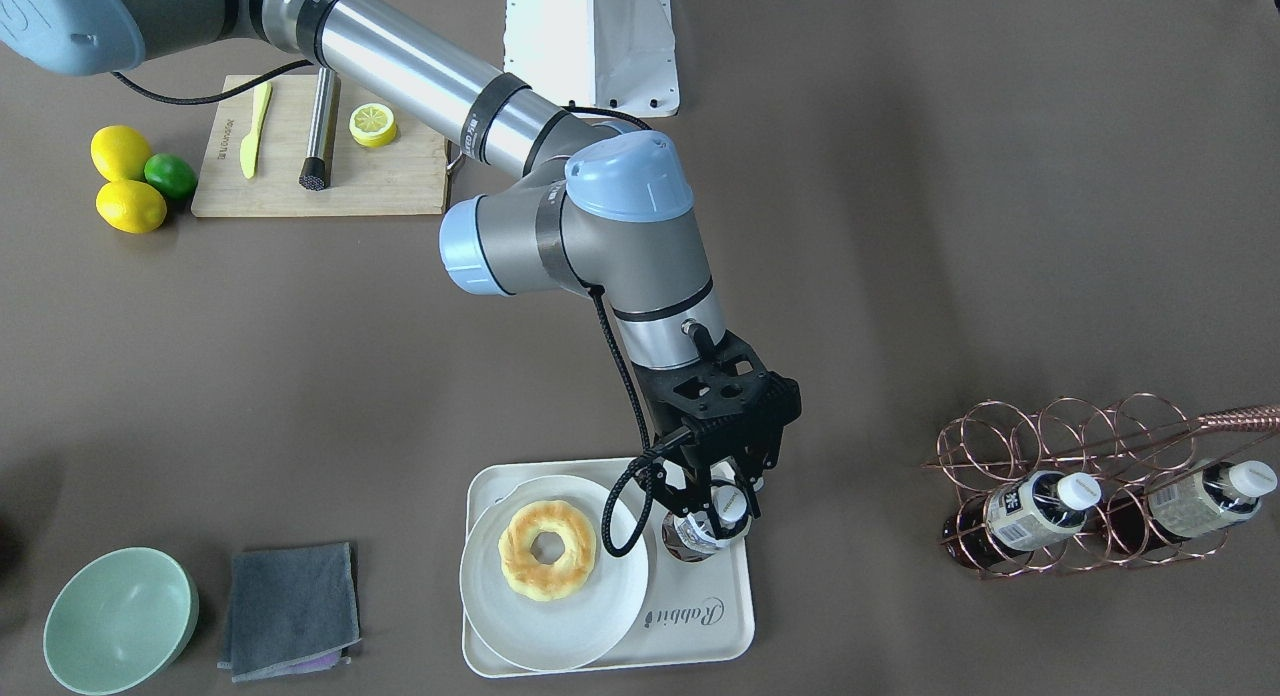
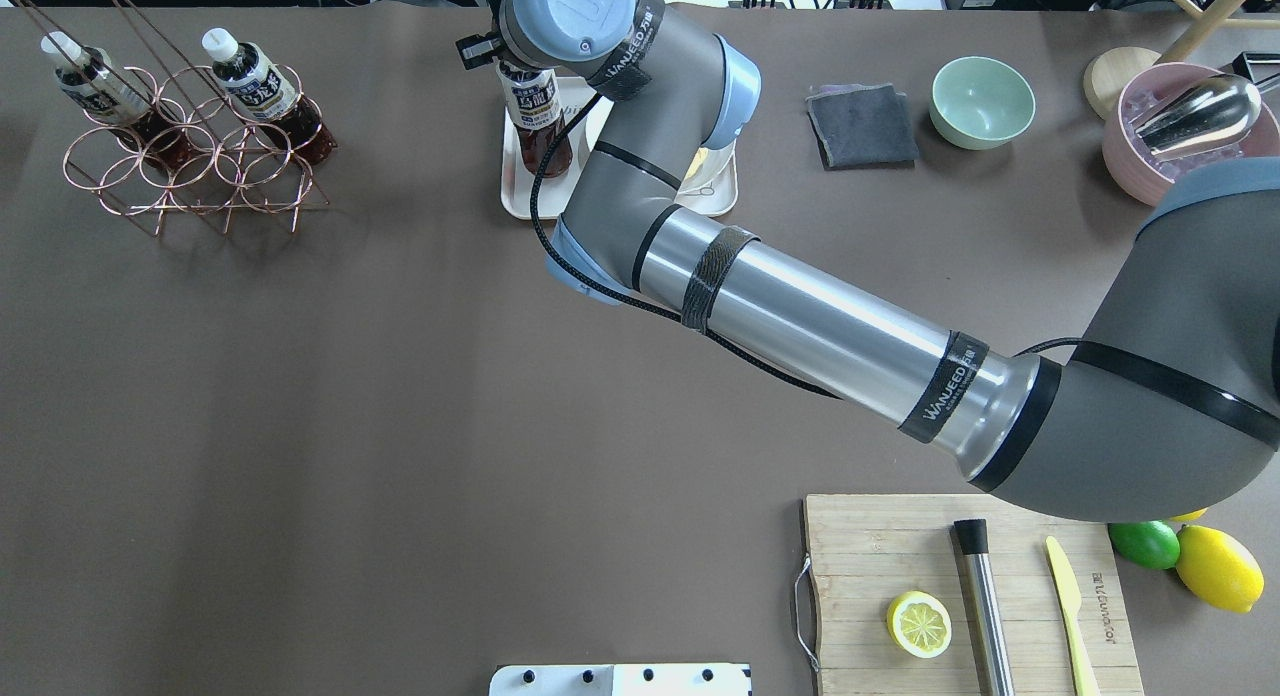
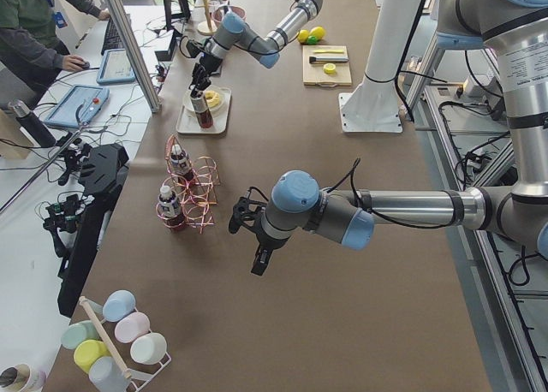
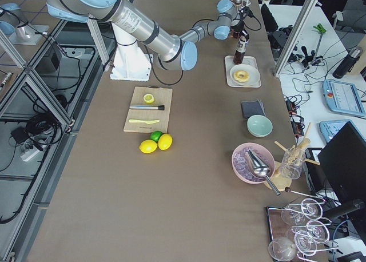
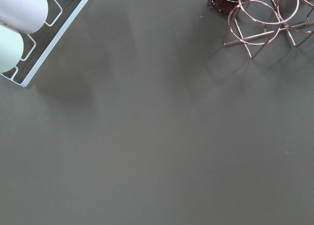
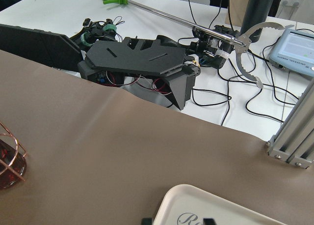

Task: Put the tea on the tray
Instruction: 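Open the right gripper and withdraw the right arm from the tray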

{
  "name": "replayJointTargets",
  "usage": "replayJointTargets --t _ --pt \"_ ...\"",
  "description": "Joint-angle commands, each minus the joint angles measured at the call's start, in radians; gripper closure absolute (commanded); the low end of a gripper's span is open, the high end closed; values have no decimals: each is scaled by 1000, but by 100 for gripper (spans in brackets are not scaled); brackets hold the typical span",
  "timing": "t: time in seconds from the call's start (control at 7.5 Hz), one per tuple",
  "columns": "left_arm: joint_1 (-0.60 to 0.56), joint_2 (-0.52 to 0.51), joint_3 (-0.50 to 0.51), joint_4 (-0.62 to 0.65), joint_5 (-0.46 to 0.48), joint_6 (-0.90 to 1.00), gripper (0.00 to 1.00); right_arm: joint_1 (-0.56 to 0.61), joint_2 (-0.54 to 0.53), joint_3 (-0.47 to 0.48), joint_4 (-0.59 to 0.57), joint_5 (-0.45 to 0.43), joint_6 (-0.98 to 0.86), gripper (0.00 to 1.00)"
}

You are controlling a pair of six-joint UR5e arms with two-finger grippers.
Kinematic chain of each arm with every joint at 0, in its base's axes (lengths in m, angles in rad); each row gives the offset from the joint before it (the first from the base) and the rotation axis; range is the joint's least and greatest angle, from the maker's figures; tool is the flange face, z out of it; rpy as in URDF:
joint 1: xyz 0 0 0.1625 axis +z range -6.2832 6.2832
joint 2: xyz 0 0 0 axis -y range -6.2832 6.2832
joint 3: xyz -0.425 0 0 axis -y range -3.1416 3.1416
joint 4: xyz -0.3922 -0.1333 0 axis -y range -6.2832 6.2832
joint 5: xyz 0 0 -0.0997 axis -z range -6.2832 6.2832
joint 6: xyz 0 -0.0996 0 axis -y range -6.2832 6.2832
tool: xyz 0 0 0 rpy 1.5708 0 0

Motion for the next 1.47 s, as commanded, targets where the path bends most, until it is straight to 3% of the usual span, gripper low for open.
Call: replayJointTargets --t 0.0,0.27,0.53,0.67,0.93,1.07,1.33 --pt "2 -1 -1 0 0 0 2 0 -30 46 4 -2 51 1" --pt "2 -4 -3 3 -2 0 2 19 -67 105 0 0 93 1" --pt "-1 -6 5 6 -107 0 2 72 -162 202 -6 73 164 1" --pt "-8 -4 4 6 -124 0 2 130 -260 283 -8 168 169 1" --pt "-23 -3 7 6 -129 0 2 250 -436 463 -206 390 159 1" --pt "-53 -4 7 5 -123 2 2 302 -547 587 -294 423 152 1" --pt "-168 10 48 6 -115 174 2 438 -836 765 -319 556 -7 0"
